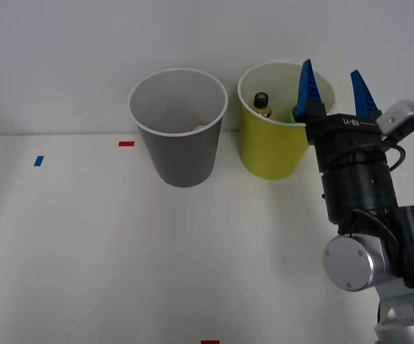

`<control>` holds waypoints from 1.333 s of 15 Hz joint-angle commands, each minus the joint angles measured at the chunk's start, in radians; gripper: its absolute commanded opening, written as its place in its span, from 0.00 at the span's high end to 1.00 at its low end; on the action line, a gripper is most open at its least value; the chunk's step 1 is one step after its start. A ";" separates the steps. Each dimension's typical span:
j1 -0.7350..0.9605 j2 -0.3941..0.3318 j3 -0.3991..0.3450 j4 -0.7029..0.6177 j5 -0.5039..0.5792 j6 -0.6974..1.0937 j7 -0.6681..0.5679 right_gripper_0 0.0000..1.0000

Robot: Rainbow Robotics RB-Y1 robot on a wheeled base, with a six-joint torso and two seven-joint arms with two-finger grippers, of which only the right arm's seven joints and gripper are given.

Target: Put cans in the gray bin, plastic bottles in the light green bin

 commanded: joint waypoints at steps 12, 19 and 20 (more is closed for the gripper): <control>0.532 -0.025 0.044 -0.118 0.233 -0.142 0.029 0.09; 0.651 0.012 0.049 -0.109 0.319 -0.140 0.000 0.09; 0.656 0.038 0.046 -0.088 0.357 -0.145 -0.006 0.08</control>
